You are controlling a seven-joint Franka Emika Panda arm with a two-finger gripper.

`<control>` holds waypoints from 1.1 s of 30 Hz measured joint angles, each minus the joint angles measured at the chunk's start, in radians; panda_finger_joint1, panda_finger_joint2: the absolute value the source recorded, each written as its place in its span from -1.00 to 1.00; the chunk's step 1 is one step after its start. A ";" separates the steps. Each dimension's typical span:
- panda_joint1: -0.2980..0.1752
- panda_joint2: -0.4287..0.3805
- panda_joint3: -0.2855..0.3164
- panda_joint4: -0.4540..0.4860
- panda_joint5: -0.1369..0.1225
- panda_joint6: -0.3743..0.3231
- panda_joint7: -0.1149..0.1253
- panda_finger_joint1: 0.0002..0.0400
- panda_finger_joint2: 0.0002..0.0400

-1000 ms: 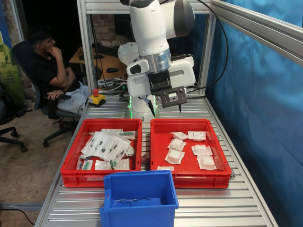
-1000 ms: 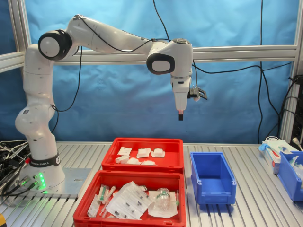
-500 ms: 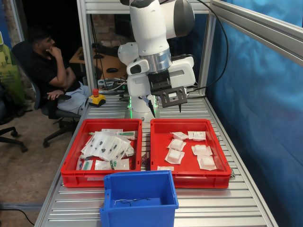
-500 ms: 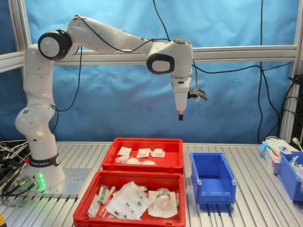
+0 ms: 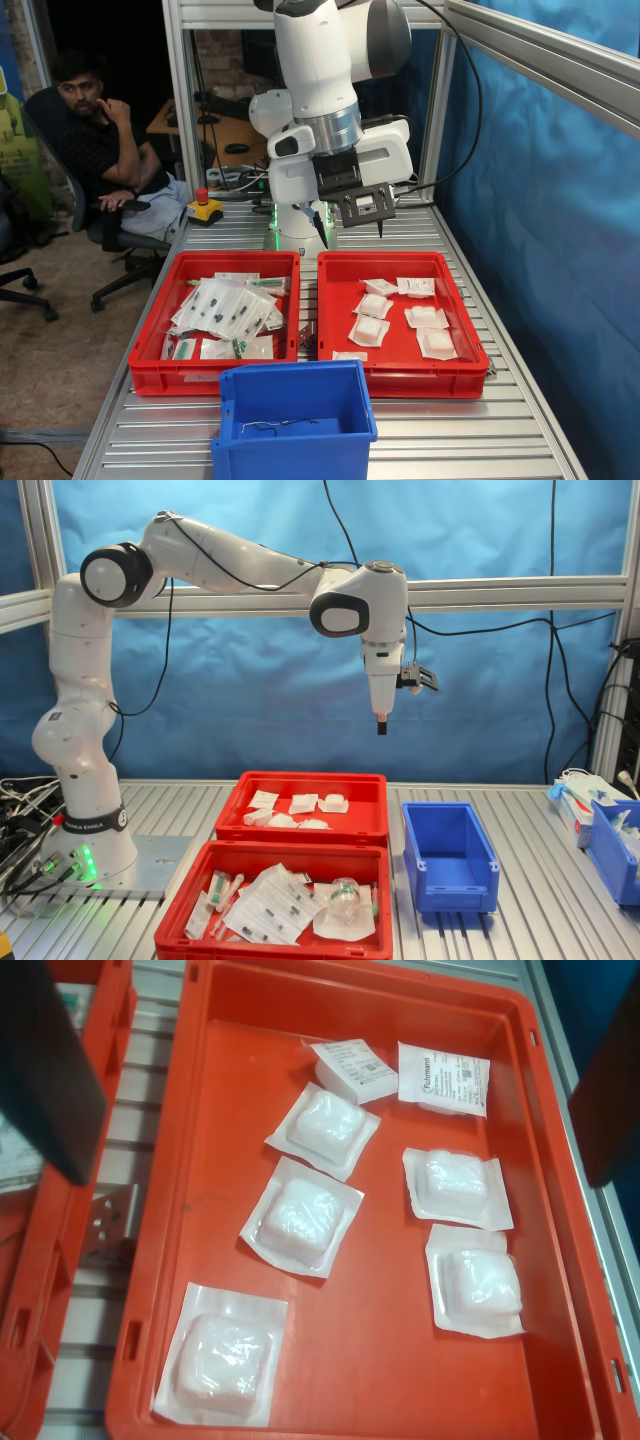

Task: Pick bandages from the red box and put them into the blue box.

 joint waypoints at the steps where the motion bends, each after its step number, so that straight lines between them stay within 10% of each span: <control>1: 0.000 0.000 0.000 0.000 0.000 0.000 0.000 1.00 1.00; 33: 0.004 0.000 0.000 -0.015 0.000 0.000 0.000 1.00 1.00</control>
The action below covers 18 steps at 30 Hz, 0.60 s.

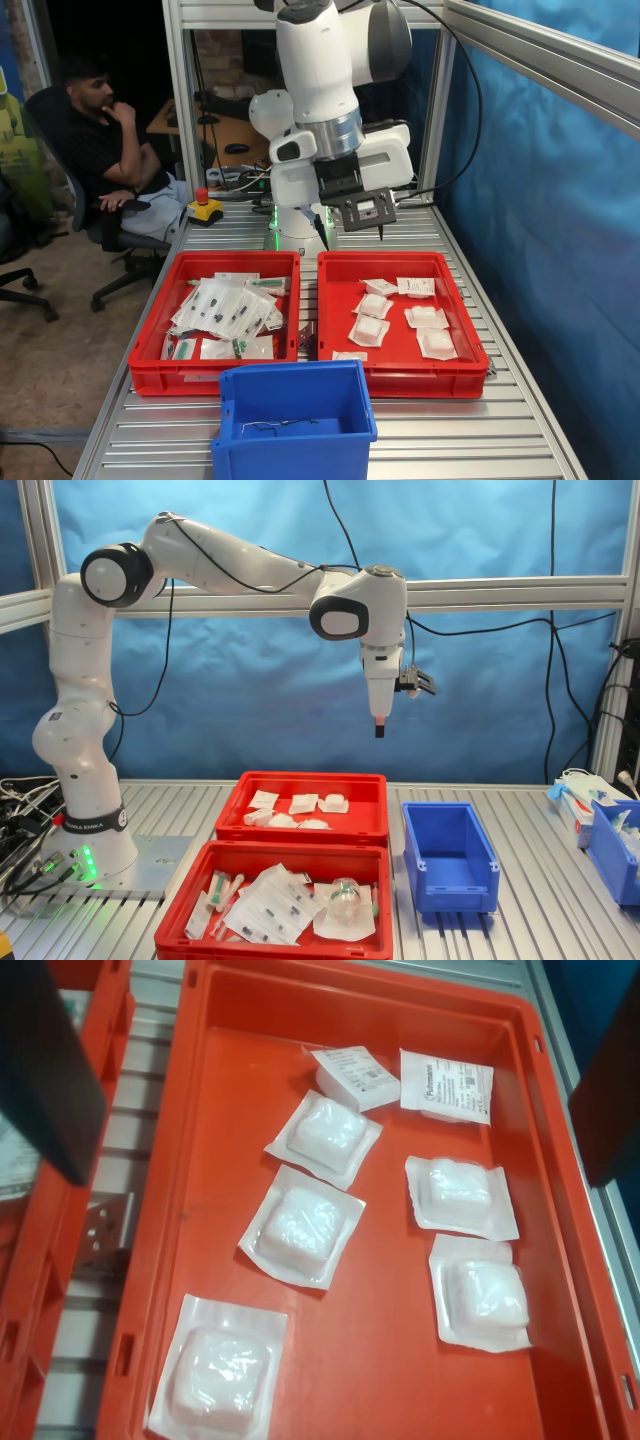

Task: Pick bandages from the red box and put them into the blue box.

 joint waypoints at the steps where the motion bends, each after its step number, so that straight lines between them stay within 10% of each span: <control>1: 0.002 0.000 0.000 -0.003 -0.004 0.000 0.000 1.00 1.00; 9: 0.031 0.000 0.000 -0.028 -0.081 0.000 0.000 1.00 1.00; 18: 0.068 0.000 0.000 -0.093 -0.112 0.043 0.000 1.00 1.00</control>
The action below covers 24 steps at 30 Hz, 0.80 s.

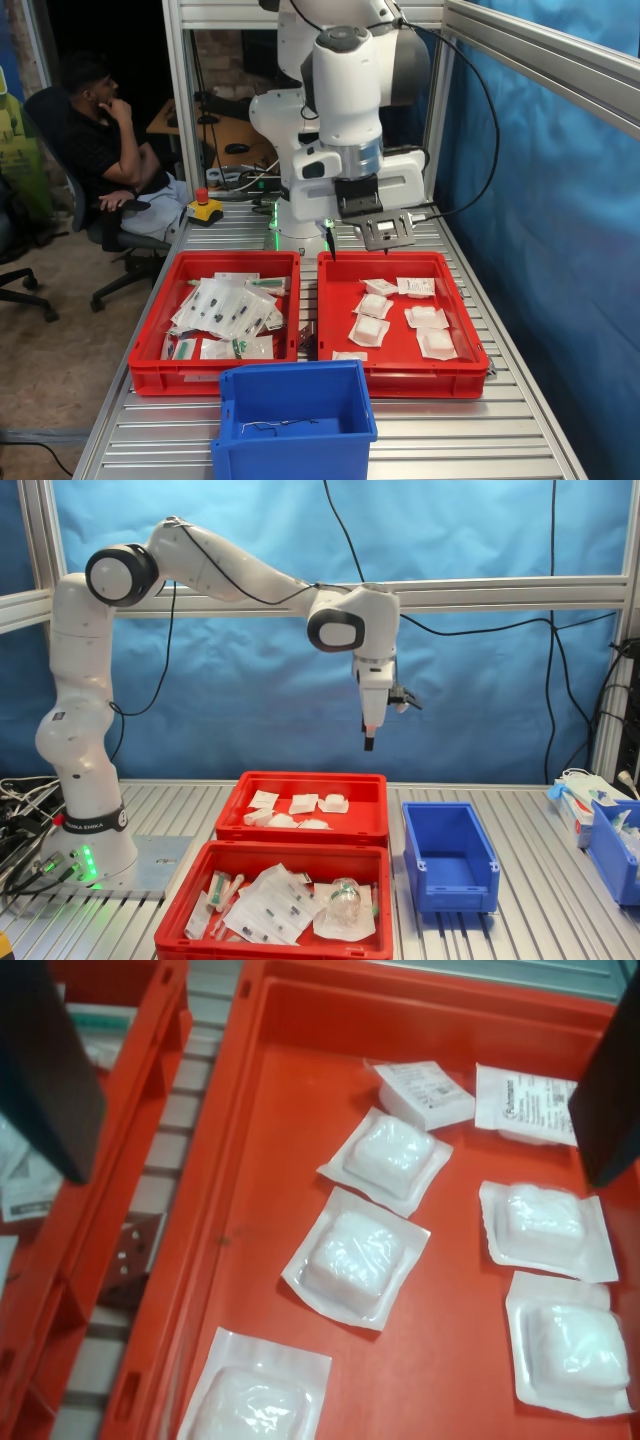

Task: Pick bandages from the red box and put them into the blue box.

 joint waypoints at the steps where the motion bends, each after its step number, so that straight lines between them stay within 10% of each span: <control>1: 0.003 0.000 0.000 -0.009 -0.001 0.012 0.000 1.00 1.00; 24: 0.044 0.000 0.001 -0.252 -0.008 0.264 0.000 1.00 1.00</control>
